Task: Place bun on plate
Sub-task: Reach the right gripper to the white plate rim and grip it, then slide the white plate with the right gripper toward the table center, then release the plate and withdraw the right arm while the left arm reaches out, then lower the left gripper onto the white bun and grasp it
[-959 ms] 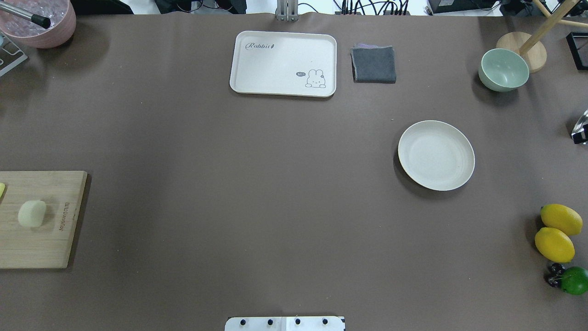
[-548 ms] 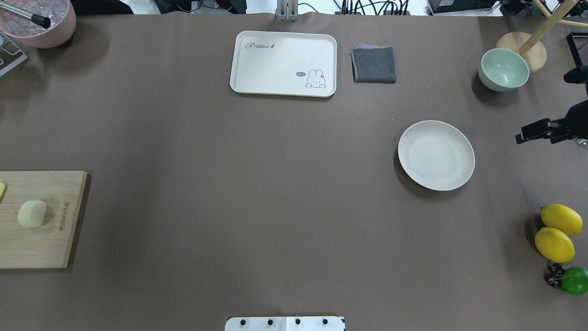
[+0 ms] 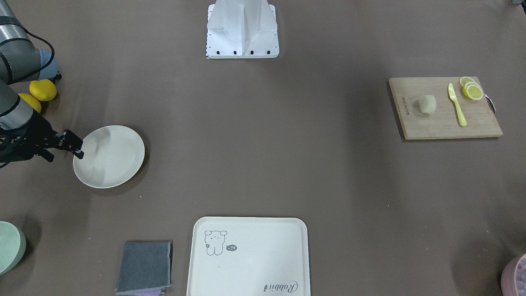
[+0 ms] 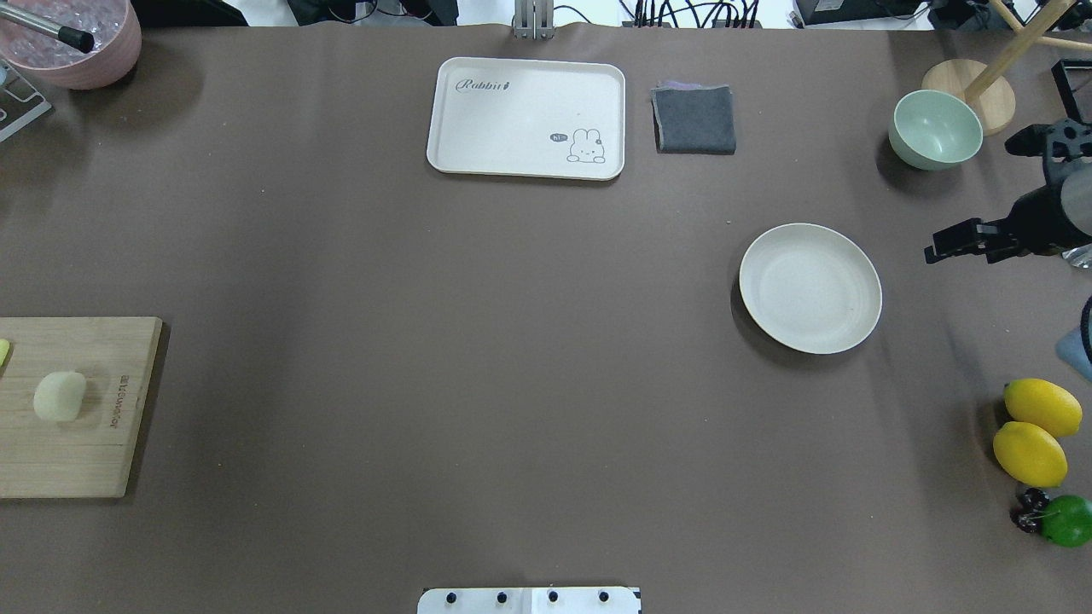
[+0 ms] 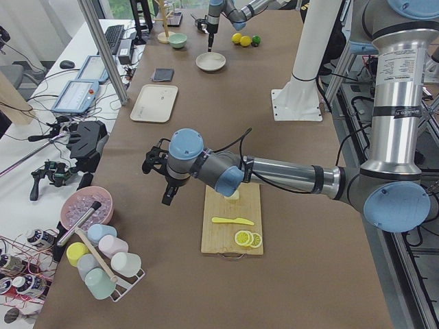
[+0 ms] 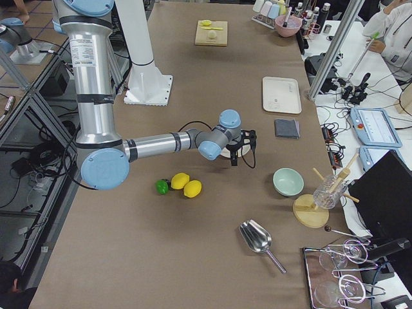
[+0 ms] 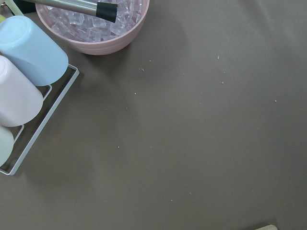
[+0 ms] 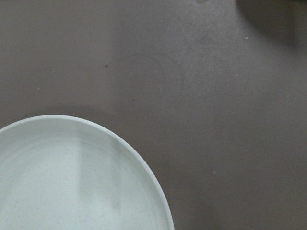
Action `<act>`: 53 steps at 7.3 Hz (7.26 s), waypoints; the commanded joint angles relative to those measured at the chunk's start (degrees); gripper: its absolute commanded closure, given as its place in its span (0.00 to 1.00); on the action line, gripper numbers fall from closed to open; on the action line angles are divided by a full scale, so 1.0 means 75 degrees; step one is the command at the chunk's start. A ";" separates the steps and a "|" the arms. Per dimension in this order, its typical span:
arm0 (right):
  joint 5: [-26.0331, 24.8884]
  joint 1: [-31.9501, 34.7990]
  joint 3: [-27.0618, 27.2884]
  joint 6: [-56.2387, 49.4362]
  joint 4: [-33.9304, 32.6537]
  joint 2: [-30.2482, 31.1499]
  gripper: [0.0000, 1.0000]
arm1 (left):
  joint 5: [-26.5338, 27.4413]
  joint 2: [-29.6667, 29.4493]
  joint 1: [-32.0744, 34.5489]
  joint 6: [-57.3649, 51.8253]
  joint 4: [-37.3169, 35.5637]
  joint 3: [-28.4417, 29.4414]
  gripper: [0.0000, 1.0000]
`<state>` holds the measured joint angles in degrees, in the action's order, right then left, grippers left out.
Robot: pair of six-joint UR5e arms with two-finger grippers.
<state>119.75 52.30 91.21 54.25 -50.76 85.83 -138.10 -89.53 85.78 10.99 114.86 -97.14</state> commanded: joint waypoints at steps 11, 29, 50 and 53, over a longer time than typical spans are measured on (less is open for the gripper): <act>-0.1509 -0.1916 0.0636 0.4338 0.0054 -0.1584 1.00 | -0.0032 0.0149 0.0000 0.0035 0.0271 0.0003 0.02; -0.1053 -0.1355 0.2226 0.2711 -0.4089 -0.2588 0.00 | 0.0096 0.0125 -0.1097 0.2417 0.0515 -0.0207 0.02; 0.2104 0.4546 0.3132 -0.6296 -0.4997 0.2302 0.00 | 0.2816 0.2047 -0.5461 0.5085 0.3353 -0.0360 0.81; 0.2104 0.4546 0.3132 -0.6296 -0.4985 0.2326 0.00 | 0.2700 0.1861 -0.5473 0.5109 0.3260 -0.0734 0.81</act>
<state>135.53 86.39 114.70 7.03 -88.16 103.20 -117.29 -74.79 44.79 49.17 139.65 -101.44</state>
